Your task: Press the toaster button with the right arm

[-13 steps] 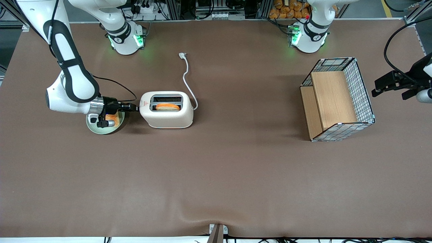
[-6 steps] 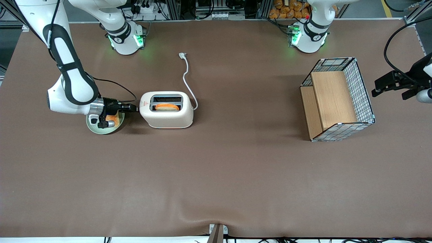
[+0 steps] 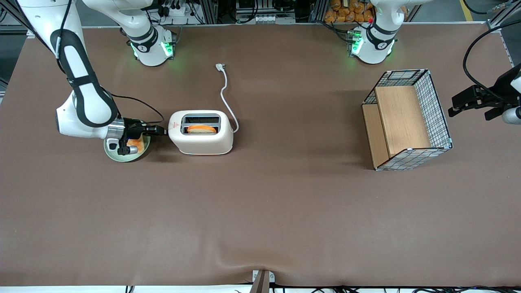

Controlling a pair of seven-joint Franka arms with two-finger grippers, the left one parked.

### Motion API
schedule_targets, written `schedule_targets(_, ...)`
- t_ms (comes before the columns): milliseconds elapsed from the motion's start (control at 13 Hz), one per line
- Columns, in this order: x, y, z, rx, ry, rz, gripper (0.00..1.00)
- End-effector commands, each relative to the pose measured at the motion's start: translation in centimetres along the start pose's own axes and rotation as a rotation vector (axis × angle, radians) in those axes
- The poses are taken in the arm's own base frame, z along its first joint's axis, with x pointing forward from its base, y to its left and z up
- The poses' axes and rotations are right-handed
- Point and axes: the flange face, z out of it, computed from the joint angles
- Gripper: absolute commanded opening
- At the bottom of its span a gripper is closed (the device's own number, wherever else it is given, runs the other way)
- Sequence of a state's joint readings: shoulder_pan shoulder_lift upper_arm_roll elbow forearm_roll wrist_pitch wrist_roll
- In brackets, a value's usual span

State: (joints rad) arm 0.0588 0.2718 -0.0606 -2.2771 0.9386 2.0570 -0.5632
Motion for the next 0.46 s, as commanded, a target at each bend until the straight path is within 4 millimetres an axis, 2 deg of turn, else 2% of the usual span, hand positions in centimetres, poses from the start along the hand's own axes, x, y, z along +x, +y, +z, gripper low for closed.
schedule_targets(0,0.7,-2.1,-1.7,0.037,0.009,0.024,0.00)
schedule_targets(154,1.1,-3.1,-3.4,0.027,-0.013,0.034,0.00)
schedule_targets(385,1.2,-5.7,-7.5,-0.038,-0.050,0.064,0.00)
